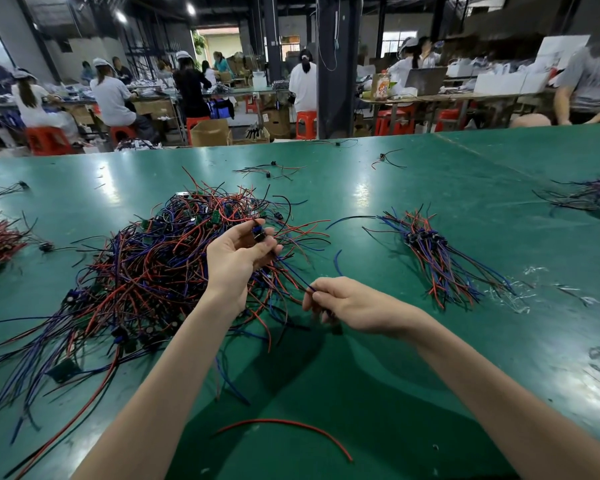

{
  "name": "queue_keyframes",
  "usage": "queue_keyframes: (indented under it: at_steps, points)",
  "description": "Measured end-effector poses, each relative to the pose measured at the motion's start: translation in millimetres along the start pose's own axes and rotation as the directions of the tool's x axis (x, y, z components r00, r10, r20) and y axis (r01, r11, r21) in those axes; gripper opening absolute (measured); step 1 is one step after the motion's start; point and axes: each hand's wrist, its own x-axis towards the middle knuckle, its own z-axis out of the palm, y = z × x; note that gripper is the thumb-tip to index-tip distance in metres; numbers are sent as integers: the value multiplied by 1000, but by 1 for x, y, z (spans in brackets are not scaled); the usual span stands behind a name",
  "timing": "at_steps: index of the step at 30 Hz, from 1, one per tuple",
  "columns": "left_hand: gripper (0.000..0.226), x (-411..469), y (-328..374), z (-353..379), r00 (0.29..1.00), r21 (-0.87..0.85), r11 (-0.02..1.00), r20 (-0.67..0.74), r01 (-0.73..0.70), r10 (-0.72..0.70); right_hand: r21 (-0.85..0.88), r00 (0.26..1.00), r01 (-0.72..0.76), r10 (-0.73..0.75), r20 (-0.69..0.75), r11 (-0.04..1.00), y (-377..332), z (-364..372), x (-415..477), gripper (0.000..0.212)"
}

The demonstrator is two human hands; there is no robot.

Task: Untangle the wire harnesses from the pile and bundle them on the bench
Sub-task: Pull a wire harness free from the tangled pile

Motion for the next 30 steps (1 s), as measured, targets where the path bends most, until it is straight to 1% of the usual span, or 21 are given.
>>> queue_keyframes:
  at_steps: [2,5,8,13,16,18,20,22,26,28,30]
  points:
    - [25,2,0,-2,1000,-6,1000,0,1,-1,-43,999,25,-26,-29,999,1,-2,2,26]
    - [25,3,-2,-2,1000,-1,1000,12,-6,6,14,999,6,-5,-38,1000,4,-2,4,27]
    - [25,3,-2,-2,1000,6,1000,9,-9,9,11,998,-19,19,-55,1000,9,0,5,27]
    - [25,2,0,-2,1000,1,1000,11,-9,9,-60,998,10,-14,-56,998,11,0,6,36]
    - [25,2,0,-3,1000,21,1000,10,-13,13,-65,999,30,-32,-37,997,10,1,4,42]
    - [25,2,1,-4,1000,15,1000,7,-13,13,-24,999,44,-45,-26,999,8,3,2,47]
    - [24,2,2,-4,1000,5,1000,0,-7,7,75,999,44,-43,-9,996,7,4,0,49]
    - [24,3,3,-4,1000,-6,1000,-8,0,0,132,999,32,-34,11,991,6,4,-1,44]
    - [24,3,4,-5,1000,-16,1000,-21,-4,3,73,998,0,-4,66,997,7,4,-1,25]
    - [22,3,5,-5,999,-32,999,-38,-8,7,71,994,-18,11,108,997,5,6,-4,23]
    - [21,3,6,-5,998,-54,998,-69,-10,7,46,996,15,-19,91,999,1,7,-6,26]
